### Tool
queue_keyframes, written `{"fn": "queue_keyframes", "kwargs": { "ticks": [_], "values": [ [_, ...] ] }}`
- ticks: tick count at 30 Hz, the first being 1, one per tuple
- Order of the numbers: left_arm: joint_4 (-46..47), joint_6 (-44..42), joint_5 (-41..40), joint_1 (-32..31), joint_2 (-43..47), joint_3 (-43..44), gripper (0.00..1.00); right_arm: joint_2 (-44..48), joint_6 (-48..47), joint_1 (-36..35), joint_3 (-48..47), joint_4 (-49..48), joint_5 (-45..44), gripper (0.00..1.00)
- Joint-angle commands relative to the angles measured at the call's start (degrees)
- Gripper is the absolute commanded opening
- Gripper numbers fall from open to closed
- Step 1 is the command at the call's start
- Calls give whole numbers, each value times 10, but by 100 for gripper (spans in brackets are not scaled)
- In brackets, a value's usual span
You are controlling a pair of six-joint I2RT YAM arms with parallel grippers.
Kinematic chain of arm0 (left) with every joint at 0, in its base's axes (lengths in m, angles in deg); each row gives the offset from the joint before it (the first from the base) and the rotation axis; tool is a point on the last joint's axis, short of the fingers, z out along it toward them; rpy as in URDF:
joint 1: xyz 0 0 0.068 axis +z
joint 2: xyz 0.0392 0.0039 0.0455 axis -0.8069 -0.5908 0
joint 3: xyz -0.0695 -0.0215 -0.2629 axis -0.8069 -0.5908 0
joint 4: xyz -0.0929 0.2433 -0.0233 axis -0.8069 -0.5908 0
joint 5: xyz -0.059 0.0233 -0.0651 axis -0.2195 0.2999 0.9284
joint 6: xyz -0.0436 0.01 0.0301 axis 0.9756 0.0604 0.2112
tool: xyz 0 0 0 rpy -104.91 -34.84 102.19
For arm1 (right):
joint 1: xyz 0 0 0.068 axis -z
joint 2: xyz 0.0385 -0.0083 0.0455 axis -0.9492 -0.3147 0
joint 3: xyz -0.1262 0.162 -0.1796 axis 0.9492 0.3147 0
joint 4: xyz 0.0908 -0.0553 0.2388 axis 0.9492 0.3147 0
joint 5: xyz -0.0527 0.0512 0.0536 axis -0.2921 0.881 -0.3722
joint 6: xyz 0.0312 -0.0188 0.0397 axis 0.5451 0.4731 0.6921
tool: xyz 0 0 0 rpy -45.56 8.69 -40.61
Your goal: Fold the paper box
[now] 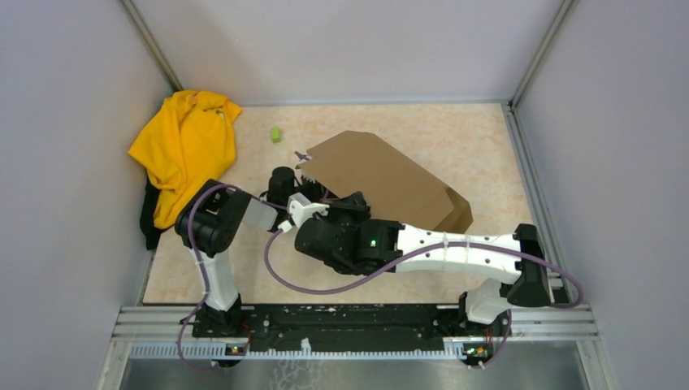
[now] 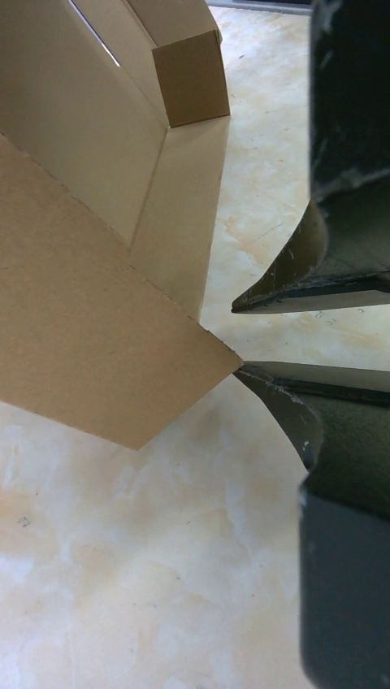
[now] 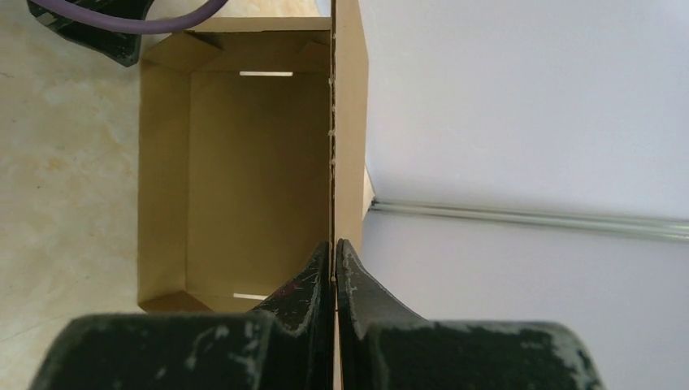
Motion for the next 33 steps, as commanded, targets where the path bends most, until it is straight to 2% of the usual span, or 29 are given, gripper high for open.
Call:
{"fn": "queue_keyframes", "kwargs": {
  "ticks": [1,14,27,33],
  "values": [
    [41,-1,9,4,-6,-14,34,-12,40,-14,-38,27,7,0],
    [132,29,-4,6,45,-126,40,0,63,-15,-71,48,-2,0],
    [-3,-13,-67,16,200,-124,41,52,104,-15,-104,71,49,0],
    [-58,-17,-110,34,241,-119,43,50,121,-15,-115,99,50,0]
  ]
}}
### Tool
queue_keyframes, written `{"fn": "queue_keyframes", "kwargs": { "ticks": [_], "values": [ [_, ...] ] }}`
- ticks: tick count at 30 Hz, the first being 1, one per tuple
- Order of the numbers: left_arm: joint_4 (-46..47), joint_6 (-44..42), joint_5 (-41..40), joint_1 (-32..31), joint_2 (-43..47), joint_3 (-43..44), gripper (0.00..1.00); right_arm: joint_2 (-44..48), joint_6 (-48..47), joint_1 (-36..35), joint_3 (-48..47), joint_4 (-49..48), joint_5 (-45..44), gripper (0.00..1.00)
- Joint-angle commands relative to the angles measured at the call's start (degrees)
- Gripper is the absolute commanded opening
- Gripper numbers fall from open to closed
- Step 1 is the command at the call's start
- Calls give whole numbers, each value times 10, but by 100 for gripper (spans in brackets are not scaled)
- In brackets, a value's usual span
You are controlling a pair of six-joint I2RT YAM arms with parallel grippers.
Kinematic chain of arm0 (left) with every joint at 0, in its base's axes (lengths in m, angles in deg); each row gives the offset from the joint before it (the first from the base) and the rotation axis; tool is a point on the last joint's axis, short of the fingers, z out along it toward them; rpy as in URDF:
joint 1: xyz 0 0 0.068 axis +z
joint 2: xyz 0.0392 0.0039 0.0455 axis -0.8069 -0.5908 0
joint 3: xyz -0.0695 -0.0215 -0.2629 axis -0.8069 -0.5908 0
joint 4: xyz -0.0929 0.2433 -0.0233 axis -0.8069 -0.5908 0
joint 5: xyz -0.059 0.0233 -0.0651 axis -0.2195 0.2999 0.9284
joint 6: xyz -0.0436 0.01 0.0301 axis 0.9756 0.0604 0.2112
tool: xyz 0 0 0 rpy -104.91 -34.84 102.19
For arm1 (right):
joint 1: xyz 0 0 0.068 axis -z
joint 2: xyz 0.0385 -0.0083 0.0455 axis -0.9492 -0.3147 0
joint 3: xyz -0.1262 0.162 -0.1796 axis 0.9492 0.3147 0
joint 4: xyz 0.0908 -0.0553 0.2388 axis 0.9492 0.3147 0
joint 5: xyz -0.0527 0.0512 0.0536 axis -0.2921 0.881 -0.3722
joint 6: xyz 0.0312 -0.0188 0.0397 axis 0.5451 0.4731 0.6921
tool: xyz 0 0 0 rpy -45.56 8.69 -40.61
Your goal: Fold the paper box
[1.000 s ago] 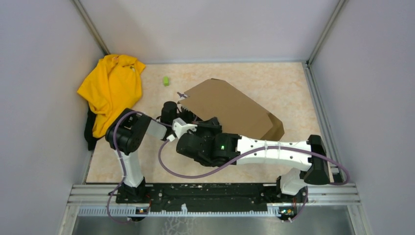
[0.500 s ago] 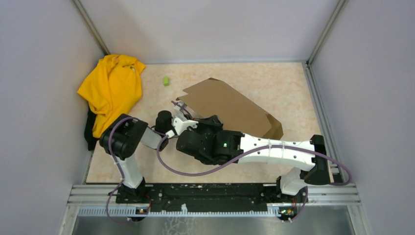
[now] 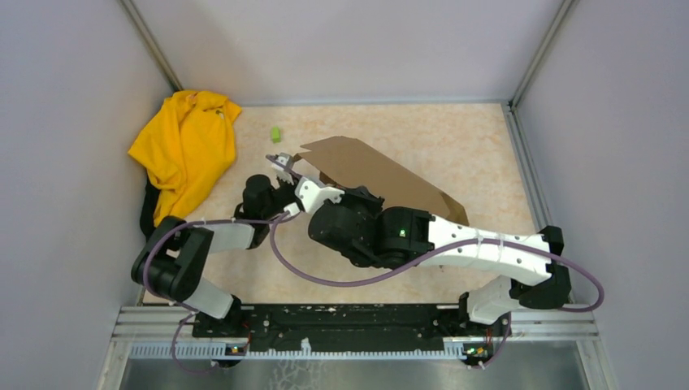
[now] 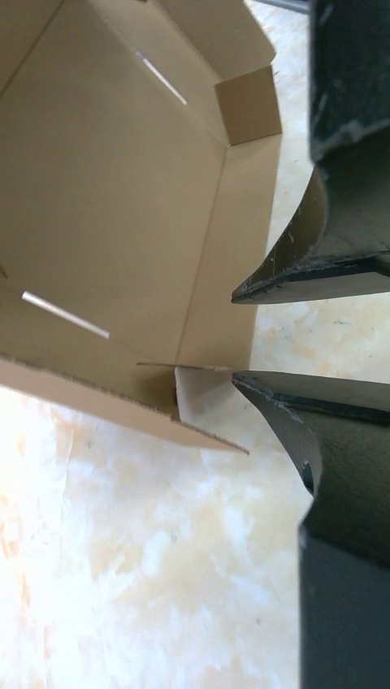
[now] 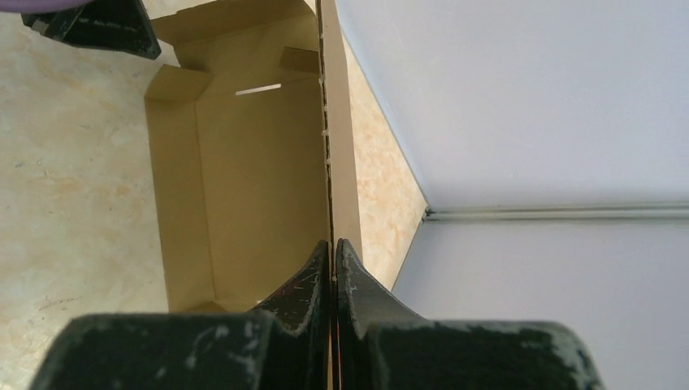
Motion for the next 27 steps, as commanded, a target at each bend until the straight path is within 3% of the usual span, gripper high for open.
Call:
{"fn": "queue_keyframes", "kwargs": {
  "ticks": [1,5,9,12,27],
  "values": [
    [-54,-14,-40,16,24,10,43,14,28,-7,-27,16,3,0],
    [-53,-5,-46,45,23,12,53,11,33,-11,-27,27,0,0],
    [-31,10,-5,78,7,29,65,7,30,-17,-28,30,-10,0],
    [-9,18,45,92,-25,53,69,6,21,-21,-30,26,-17,0],
    [115,78,216,129,-197,156,64,25,-26,-34,-18,-11,-28,0]
  ]
}}
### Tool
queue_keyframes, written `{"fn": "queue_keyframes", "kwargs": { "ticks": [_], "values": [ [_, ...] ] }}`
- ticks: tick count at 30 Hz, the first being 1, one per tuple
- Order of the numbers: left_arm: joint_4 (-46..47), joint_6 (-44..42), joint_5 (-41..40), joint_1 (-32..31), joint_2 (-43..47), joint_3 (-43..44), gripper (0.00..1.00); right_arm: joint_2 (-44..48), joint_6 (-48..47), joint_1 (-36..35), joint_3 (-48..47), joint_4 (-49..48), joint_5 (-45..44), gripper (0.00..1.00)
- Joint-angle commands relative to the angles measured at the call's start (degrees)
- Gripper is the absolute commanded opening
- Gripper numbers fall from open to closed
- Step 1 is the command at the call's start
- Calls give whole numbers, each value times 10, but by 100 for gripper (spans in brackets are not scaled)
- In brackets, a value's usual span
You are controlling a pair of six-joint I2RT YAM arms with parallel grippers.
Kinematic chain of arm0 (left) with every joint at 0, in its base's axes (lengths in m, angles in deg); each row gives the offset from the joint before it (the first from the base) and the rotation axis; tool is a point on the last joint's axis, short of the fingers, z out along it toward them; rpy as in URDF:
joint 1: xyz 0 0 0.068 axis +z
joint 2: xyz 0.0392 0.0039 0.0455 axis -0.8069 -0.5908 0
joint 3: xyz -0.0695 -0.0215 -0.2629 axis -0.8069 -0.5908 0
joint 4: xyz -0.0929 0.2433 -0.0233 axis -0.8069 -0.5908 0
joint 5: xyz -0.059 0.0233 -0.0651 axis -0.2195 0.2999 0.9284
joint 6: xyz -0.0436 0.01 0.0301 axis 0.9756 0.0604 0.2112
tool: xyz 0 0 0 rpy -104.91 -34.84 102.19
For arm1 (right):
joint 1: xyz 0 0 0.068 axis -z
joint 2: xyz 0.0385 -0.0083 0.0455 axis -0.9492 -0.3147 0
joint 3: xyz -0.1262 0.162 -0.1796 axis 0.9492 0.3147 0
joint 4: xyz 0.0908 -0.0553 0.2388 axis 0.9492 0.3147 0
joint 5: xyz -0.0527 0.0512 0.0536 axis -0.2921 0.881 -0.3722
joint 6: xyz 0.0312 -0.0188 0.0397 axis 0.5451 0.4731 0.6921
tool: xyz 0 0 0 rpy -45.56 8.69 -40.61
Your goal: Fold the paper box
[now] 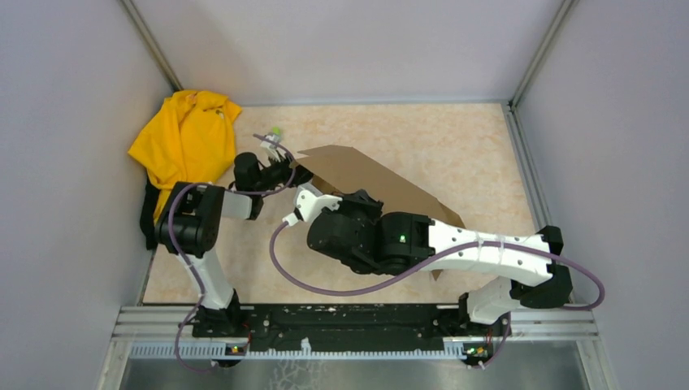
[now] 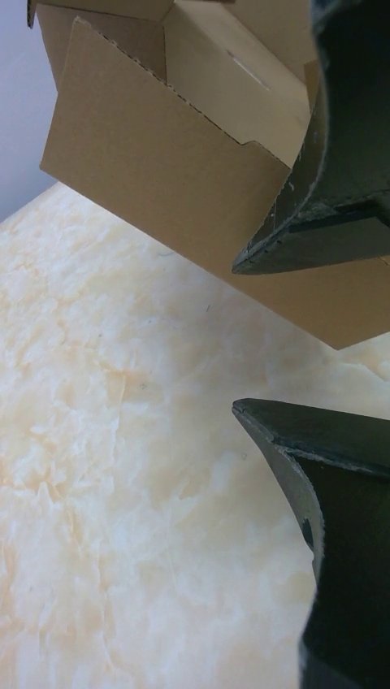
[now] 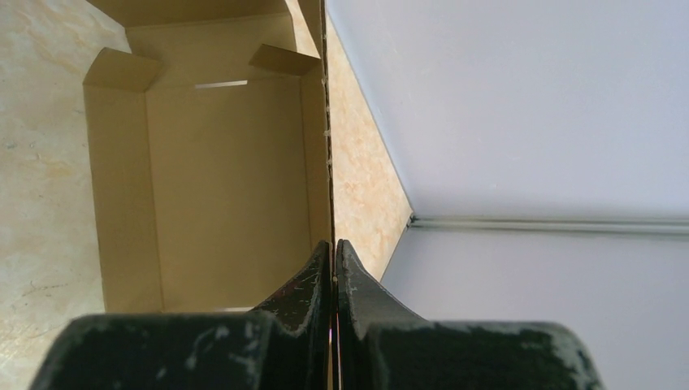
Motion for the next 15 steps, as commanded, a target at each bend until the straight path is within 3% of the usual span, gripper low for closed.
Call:
{"fn": "queue_keyframes", "kwargs": {
  "ticks": [1,15],
  "values": [
    [76,30,72,1,-30,21,63,25,-18,-13,-11,-38,-18,0],
    [204,88,141,-1,-51,-21,63,21,-38,-20,16,-64,-18,0]
  ]
}}
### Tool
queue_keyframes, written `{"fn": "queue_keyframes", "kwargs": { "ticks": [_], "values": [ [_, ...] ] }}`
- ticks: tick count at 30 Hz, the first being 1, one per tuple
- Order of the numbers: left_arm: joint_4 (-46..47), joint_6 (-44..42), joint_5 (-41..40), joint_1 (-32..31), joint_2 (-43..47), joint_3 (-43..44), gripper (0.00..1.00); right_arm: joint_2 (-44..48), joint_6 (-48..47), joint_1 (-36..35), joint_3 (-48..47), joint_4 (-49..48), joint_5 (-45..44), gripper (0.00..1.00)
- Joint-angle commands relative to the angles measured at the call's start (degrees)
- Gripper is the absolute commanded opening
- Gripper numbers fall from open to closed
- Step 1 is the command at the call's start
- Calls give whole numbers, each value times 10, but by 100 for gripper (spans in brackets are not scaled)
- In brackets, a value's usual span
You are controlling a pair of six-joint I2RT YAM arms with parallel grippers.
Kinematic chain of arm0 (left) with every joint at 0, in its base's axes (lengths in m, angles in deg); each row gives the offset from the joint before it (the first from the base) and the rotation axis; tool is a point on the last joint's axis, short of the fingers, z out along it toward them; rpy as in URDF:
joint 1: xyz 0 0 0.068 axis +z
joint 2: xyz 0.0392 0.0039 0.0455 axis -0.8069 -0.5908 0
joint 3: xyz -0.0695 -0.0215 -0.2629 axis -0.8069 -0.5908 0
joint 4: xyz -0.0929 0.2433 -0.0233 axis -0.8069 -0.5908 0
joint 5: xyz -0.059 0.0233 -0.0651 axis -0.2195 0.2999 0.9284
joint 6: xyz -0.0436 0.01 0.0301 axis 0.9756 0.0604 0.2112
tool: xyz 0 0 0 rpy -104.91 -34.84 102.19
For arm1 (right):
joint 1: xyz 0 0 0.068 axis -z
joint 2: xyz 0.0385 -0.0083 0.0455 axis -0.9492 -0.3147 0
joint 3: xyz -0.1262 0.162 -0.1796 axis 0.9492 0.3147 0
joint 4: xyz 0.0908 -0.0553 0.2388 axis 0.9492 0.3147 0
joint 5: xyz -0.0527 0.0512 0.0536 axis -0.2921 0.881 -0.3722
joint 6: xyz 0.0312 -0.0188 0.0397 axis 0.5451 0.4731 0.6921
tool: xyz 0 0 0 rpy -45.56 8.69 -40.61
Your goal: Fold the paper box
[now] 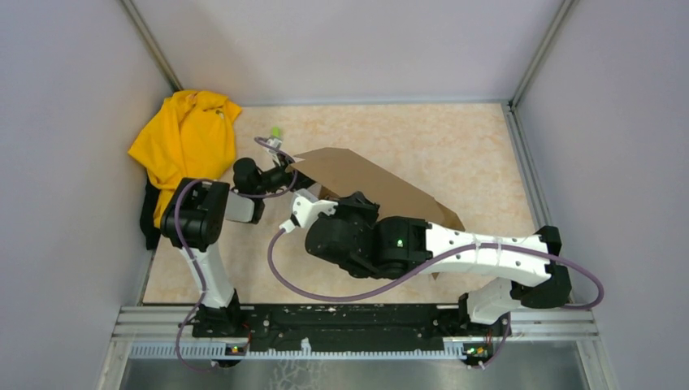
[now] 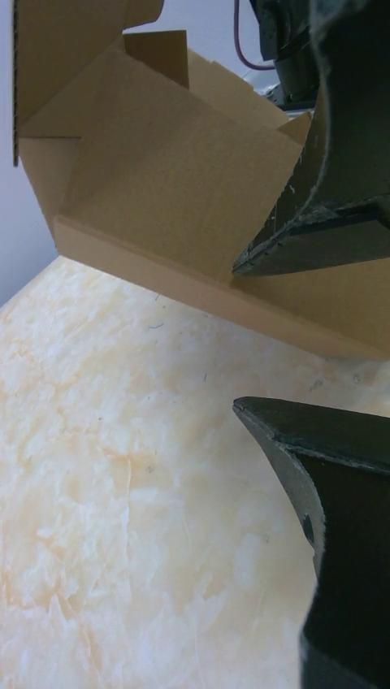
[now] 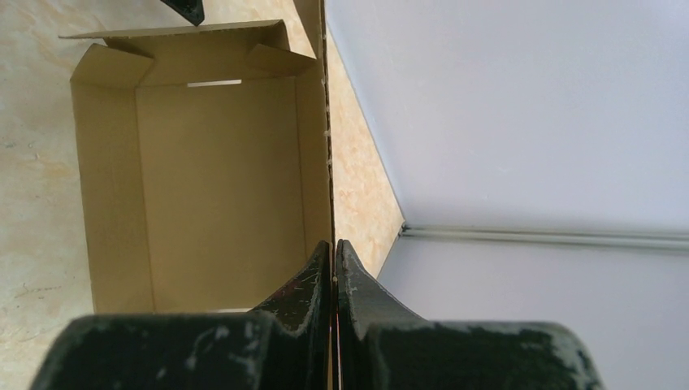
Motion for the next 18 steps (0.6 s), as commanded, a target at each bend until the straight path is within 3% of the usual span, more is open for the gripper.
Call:
{"fn": "queue_keyframes", "kwargs": {
  "ticks": [1,18],
  "values": [
    [76,20,37,-2,-6,-22,63,19,-4,-10,2,-33,-13,0],
    [114,11,21,-15,25,-92,62,-47,29,-53,19,-7,-40,0]
  ]
}}
